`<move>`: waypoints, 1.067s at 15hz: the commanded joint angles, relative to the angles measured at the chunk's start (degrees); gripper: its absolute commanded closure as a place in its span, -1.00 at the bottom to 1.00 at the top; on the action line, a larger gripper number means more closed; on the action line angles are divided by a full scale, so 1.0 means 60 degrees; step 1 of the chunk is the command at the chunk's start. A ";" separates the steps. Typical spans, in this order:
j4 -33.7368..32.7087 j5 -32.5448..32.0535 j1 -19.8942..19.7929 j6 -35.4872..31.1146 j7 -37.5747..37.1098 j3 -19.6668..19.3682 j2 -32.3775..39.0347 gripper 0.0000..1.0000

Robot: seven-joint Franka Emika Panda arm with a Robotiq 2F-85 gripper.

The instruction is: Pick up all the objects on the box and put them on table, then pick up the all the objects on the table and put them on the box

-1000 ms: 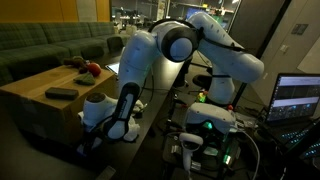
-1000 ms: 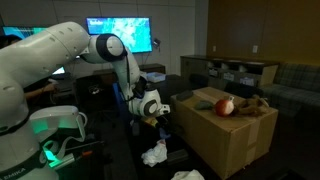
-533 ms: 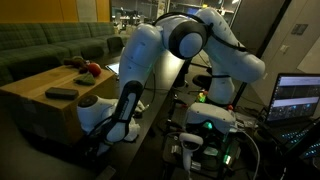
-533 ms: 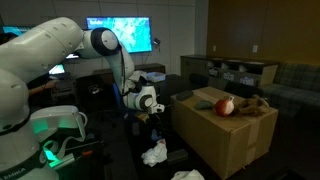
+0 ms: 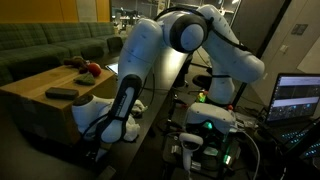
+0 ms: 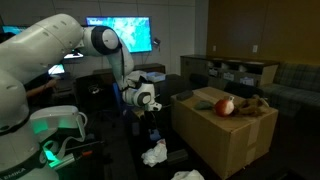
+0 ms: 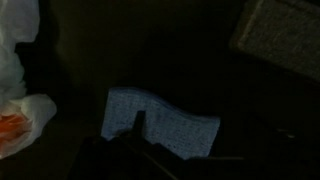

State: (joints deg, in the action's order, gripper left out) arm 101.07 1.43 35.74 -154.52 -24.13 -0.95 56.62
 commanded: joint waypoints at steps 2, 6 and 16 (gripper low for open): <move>0.0302 0.0031 -0.0358 -0.0263 0.0009 0.0225 -0.0511 -1.00; 0.0203 0.0044 -0.0162 0.0033 -0.0681 -0.0165 -0.0631 -1.00; 0.0078 0.0476 -0.0299 0.0695 -0.3224 -0.0190 -0.0685 -1.00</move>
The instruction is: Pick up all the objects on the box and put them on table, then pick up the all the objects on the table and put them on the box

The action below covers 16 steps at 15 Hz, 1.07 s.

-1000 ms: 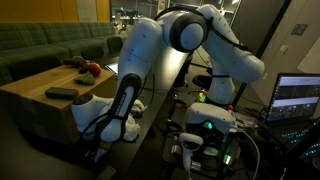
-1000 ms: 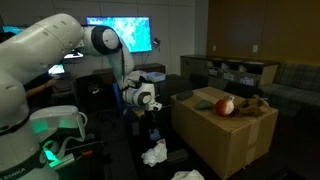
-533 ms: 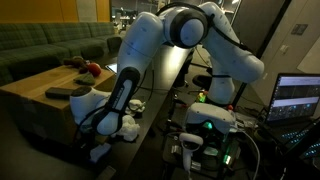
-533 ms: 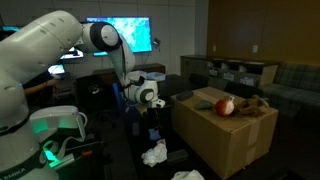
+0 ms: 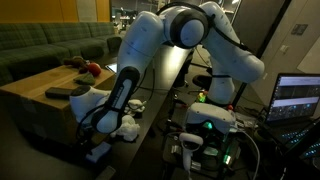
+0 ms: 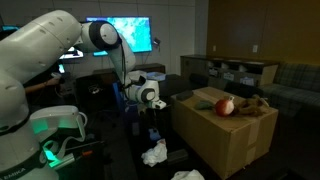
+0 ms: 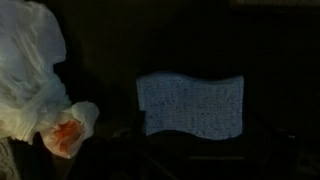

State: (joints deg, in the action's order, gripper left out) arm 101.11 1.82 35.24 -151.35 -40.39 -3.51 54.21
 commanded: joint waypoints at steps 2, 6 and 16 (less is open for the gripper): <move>-0.0116 0.0789 -0.0311 0.0208 -0.1163 0.0311 -0.0278 -1.00; -0.0380 0.1325 -0.0435 0.0141 -0.2563 0.0334 -0.0200 -1.00; -0.0345 0.1885 -0.0457 -0.0144 -0.6452 0.0645 0.0057 -1.00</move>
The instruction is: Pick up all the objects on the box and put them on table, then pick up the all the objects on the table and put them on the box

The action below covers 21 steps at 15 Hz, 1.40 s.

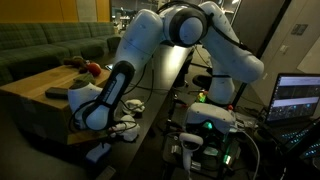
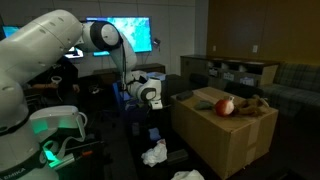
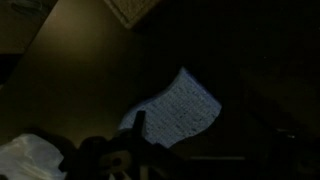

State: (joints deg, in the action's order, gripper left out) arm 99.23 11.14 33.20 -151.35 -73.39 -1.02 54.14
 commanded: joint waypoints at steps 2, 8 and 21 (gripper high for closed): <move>-0.0031 0.0396 -0.0103 -0.0267 -0.1630 0.0287 0.0164 -1.00; -0.0098 0.0172 0.0205 -0.0381 -0.3502 0.0101 0.0579 -1.00; 0.0266 -0.0027 0.0526 -0.1311 -0.5093 -0.0029 0.0326 -1.00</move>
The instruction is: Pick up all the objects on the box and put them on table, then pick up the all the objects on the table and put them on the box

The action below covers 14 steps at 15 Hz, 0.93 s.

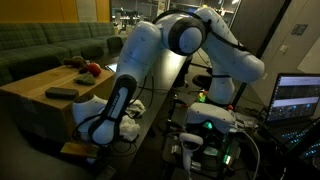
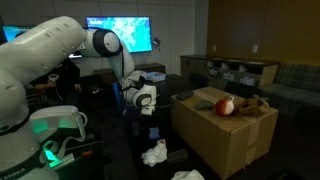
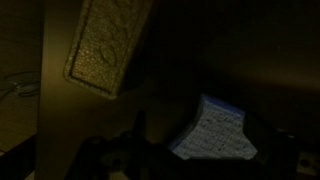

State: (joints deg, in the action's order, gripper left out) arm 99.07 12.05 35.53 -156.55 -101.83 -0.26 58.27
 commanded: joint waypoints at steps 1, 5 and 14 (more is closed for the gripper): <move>0.0336 -0.0192 0.0175 -0.0520 -0.0401 -0.0220 -0.0427 -1.00; 0.0205 -0.0222 0.0109 -0.0395 -0.0464 -0.0391 -0.0419 -1.00; 0.0171 -0.0171 -0.0141 -0.0022 -0.1060 -0.0762 -0.0229 -1.00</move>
State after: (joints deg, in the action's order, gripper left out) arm 99.75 11.93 35.00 -157.69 -105.13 -4.22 57.18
